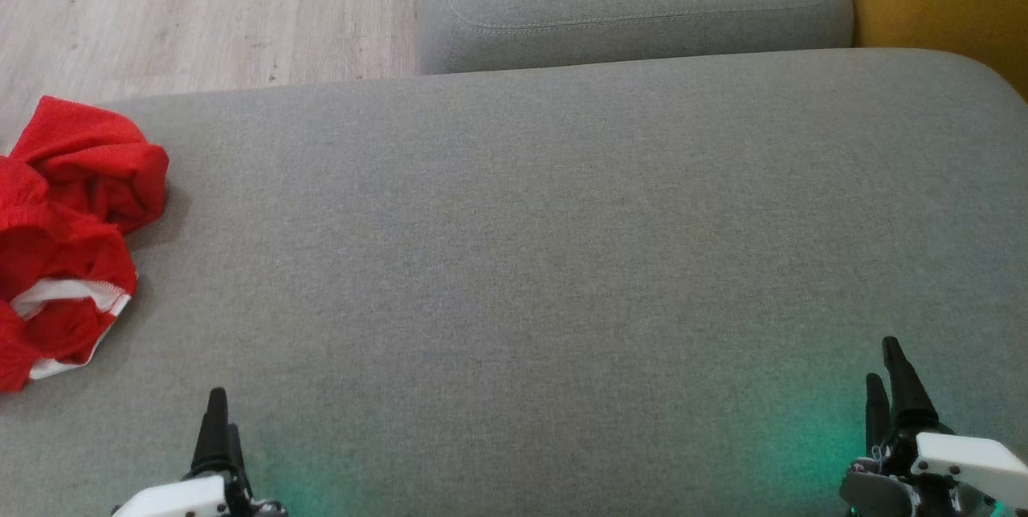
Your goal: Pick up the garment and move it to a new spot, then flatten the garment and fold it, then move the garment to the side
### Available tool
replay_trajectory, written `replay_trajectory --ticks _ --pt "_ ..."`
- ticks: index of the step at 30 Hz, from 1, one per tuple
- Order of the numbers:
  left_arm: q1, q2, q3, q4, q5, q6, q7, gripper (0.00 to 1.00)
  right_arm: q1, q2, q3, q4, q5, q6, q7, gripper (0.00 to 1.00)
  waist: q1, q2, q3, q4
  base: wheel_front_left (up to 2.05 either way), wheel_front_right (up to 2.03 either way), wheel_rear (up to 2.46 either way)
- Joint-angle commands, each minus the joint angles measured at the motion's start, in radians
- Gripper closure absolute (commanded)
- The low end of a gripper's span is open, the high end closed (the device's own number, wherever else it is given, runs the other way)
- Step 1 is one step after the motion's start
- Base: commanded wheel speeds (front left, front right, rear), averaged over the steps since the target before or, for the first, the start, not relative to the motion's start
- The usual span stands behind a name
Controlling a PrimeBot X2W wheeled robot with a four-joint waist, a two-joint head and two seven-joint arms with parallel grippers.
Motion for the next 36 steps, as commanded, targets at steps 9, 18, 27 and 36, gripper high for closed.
replay_trajectory --ticks 9,18,27,36 --pt "-0.026 0.004 -0.008 -0.066 0.069 0.002 -0.035 0.00 -0.028 -0.004 0.014 -0.065 -0.090 0.002 -0.035 0.00 0.0000 0.0000 -0.005 -0.002 0.00 0.00 0.00" --pt "-0.027 0.005 -0.034 -0.107 0.201 0.027 -0.062 0.00 -0.025 -0.005 0.033 -0.102 -0.217 0.002 -0.061 0.00 0.0000 0.0000 -0.010 -0.004 0.00 0.00 0.00" --pt "-0.024 0.005 -0.065 -0.137 0.344 0.047 -0.085 0.00 -0.023 -0.005 0.058 -0.140 -0.347 0.003 -0.085 0.00 0.0000 0.0000 -0.012 -0.006 0.00 0.00 0.00" --pt "-0.017 0.006 -0.092 -0.158 0.476 0.060 -0.111 0.00 -0.018 -0.006 0.095 -0.169 -0.488 0.003 -0.111 0.00 0.0000 0.0000 -0.015 -0.009 0.00 0.00 0.00"
